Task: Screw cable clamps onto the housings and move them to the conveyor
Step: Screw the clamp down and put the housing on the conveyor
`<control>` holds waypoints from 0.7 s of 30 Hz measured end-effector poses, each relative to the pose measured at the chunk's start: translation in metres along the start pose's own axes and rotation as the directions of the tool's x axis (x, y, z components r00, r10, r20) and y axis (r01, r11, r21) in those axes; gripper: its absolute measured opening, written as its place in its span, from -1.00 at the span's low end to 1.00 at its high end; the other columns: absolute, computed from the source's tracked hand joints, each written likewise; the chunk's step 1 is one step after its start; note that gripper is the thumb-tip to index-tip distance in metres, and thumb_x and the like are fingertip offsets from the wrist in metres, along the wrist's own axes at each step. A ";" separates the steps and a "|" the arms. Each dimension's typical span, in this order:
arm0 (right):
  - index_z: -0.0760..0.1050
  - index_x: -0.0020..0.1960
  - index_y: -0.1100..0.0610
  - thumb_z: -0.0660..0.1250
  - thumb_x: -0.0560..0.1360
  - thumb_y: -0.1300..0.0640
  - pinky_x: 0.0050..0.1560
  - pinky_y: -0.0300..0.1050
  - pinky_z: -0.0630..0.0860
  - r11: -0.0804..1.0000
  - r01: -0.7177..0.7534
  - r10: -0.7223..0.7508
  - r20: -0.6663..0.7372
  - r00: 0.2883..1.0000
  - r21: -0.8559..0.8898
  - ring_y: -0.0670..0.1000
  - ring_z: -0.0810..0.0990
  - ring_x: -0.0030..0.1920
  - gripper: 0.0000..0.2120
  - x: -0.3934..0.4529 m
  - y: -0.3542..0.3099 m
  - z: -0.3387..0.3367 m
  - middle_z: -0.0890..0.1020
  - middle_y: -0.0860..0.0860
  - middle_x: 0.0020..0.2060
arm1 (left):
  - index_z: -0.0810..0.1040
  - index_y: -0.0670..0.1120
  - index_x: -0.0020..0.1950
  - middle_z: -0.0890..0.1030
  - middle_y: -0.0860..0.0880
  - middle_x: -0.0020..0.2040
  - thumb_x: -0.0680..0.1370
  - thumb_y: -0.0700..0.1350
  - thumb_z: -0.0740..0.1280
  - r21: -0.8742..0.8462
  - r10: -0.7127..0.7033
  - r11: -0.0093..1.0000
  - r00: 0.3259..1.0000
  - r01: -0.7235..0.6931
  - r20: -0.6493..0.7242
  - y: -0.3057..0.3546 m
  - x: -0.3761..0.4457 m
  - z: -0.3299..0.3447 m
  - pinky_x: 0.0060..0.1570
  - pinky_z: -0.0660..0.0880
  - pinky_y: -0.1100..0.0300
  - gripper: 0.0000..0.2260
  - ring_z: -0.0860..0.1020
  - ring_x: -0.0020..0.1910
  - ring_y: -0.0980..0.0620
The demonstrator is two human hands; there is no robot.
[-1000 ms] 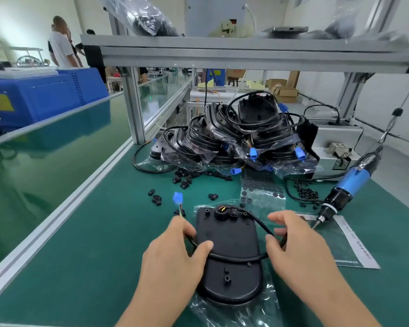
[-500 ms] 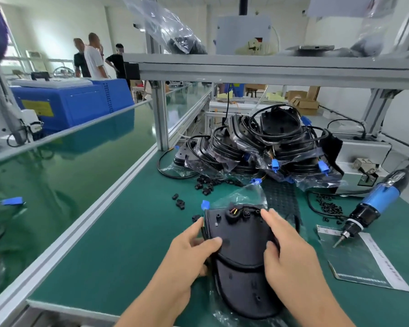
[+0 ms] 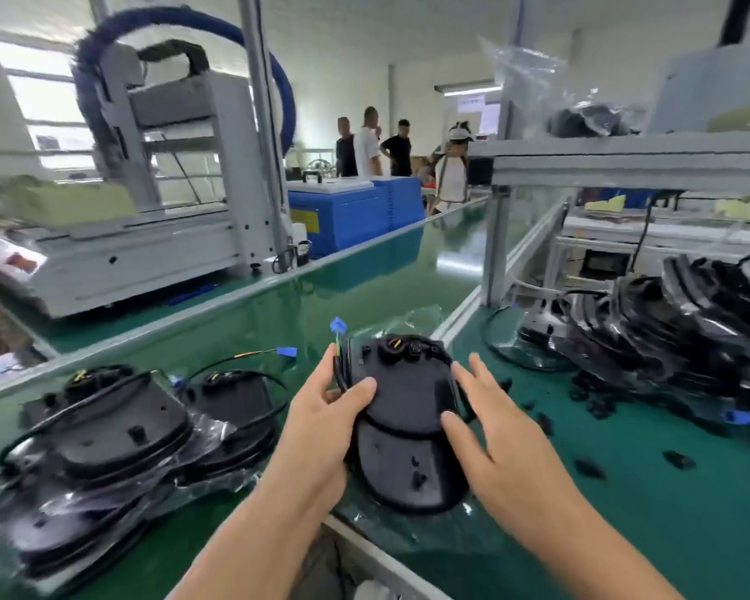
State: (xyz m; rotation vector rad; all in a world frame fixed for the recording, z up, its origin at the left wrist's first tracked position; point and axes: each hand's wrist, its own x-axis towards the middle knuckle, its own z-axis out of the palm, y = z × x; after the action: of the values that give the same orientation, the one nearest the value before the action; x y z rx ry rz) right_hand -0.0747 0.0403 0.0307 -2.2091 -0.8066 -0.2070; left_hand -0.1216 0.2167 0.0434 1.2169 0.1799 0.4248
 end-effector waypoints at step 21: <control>0.38 0.40 -0.13 0.25 0.59 0.04 0.21 -0.31 0.41 0.968 0.109 -0.138 0.118 0.983 0.227 -0.38 0.48 0.02 -0.61 0.068 0.044 0.089 0.51 -0.42 -0.02 | 0.47 -0.16 -0.12 0.52 -0.26 0.06 0.60 -0.27 0.14 0.517 0.069 0.756 0.736 0.401 -0.673 0.081 0.100 -0.132 -0.06 0.47 0.03 -0.84 0.55 -0.05 -0.19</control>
State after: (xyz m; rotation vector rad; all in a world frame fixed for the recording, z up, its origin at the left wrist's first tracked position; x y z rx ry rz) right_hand -0.0031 0.1142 -0.0323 -1.9817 -0.9932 -0.0290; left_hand -0.0960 0.3949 0.0824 1.6564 1.1456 0.6466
